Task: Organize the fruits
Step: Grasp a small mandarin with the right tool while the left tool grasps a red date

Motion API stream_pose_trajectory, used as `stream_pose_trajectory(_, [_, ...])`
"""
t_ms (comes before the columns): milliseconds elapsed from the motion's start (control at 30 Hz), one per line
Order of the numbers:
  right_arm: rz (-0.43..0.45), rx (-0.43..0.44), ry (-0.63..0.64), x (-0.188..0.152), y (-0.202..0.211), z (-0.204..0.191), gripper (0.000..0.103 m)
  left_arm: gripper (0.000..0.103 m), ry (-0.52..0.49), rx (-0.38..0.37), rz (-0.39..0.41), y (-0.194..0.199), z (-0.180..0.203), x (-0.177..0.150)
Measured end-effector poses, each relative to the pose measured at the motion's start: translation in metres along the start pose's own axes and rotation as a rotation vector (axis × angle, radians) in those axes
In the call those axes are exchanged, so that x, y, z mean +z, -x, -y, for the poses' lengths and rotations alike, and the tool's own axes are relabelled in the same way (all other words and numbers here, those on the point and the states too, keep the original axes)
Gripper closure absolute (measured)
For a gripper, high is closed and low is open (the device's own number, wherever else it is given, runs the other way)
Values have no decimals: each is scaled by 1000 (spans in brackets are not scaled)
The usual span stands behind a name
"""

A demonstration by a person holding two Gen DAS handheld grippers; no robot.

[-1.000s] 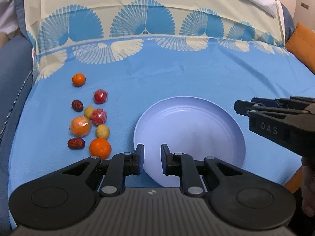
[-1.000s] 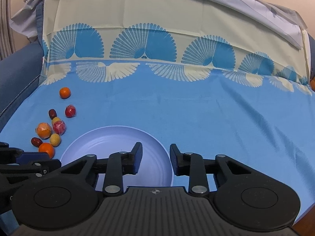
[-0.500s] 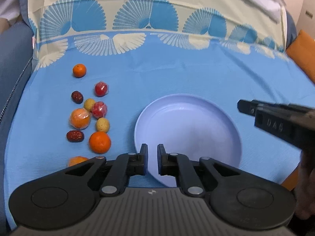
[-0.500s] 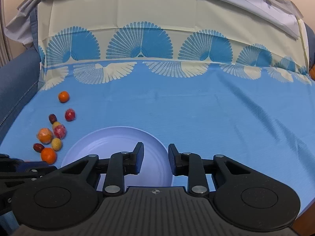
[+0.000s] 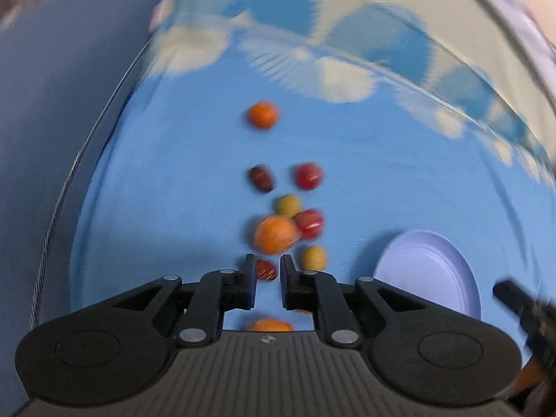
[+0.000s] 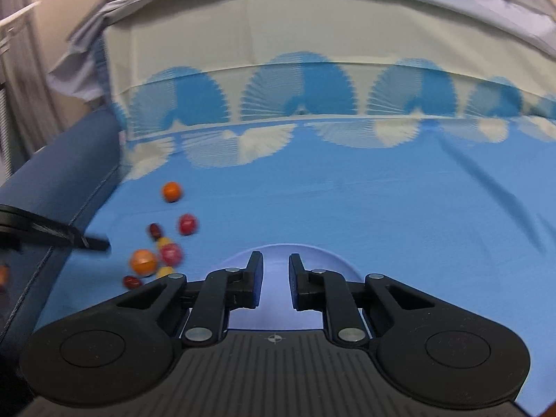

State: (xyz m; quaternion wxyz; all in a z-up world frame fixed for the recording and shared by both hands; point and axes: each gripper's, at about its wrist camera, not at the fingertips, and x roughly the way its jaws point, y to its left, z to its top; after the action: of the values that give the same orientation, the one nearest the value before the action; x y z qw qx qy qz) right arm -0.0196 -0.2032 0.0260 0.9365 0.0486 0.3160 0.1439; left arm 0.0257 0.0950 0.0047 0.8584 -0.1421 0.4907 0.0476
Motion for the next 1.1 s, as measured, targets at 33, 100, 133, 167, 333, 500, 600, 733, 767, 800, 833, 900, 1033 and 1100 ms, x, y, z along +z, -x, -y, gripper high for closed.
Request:
stream_pose_trajectory(33, [-4,17,16,0,-2,-5,86,78,29,-10,-15,-2,-2,1])
stream_pose_trajectory(100, [-18,56,45,1,-9,-17,86,58,51,-5,-52,-7,-3,-1])
stream_pose_trajectory(133, [-28,72,63,1,-13,-25,86,58,53,2,-68,-10,-3,-2])
stream_pose_trajectory(167, [-36,87,75,2,-16,-30,86,58,60,3,-80,-13,-5,-2])
stream_pose_trajectory(333, [-87,164,155,0,-37,-66,84,59,196,-7,-127,-22,-33,1])
stream_pose_trajectory(500, [-140,216,257,-13,-62,-102,69,60,307,-26,-104,-22,-55,3])
stream_pose_trajectory(600, [-159,215,297,-19,-76,-115,55,60,315,-40,-92,-24,-55,8])
stream_pose_trajectory(733, [-192,199,327,-24,-97,-127,51,60,271,-46,-96,-31,-45,15])
stream_pose_trajectory(767, [-206,195,333,-26,-103,-129,51,60,253,-44,-96,-34,-42,17])
stream_pose_trajectory(800, [-224,193,340,-28,-109,-131,51,60,237,-44,-99,-36,-39,18])
stream_pose_trajectory(833, [-239,187,351,-30,-114,-132,51,60,221,-43,-104,-38,-36,19])
stream_pose_trajectory(900, [-257,165,382,-35,-122,-136,58,60,186,-33,-115,-44,-30,20])
stream_pose_trajectory(1033, [-257,164,390,-34,-121,-135,67,60,82,-1,-132,-51,-16,18])
stream_pose_trajectory(1100, [-246,169,373,-29,-117,-131,68,60,44,19,-135,-54,-10,18])
